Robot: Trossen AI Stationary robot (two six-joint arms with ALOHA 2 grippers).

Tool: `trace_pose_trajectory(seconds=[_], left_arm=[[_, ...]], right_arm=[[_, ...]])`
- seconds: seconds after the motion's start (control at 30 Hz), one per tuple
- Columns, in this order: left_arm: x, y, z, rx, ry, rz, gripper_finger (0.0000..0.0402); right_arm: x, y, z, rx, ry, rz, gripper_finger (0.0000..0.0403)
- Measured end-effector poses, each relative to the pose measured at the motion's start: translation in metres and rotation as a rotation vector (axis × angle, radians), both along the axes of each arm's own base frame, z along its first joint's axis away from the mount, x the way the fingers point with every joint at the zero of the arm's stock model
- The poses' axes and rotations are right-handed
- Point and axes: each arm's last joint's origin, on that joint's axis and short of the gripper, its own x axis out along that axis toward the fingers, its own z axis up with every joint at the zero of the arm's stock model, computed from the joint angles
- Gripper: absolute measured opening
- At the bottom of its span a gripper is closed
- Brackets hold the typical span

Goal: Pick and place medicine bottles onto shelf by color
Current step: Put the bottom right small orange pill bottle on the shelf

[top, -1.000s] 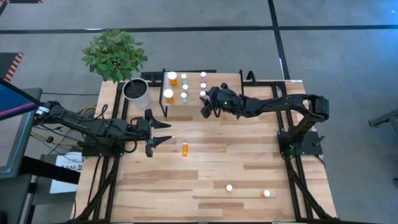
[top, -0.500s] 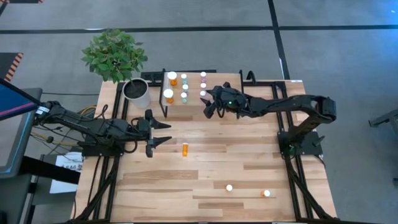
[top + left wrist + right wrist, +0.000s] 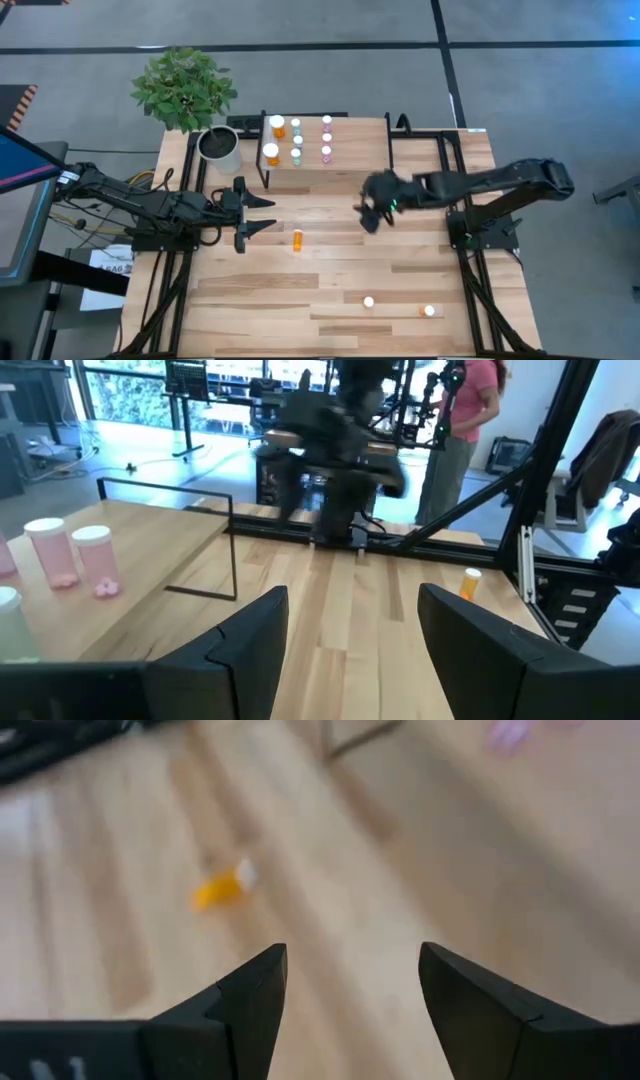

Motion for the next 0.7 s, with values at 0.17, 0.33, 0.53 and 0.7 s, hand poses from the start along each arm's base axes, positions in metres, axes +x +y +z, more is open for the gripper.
trace_pose_trajectory(seconds=[0.17, 0.33, 0.53, 0.7], left_arm=[[0.000, 0.000, 0.000, -0.018, -0.003, 0.002, 0.0212], [0.000, 0.000, 0.000, -0.025, -0.006, 0.002, 0.0212], [0.002, -0.001, -0.002, -0.029, 0.005, 0.002, 0.0212], [0.010, -0.003, -0.008, -0.020, 0.040, 0.002, 0.0212]], right_arm=[[-0.022, 0.050, -0.007, 0.141, 0.130, 0.071, 0.0250], [-0.048, 0.096, -0.016, 0.255, 0.278, 0.152, 0.0250], [-0.076, 0.142, -0.022, 0.372, 0.368, 0.162, 0.0250], [-0.096, 0.167, -0.027, 0.445, 0.408, 0.121, 0.0250]])
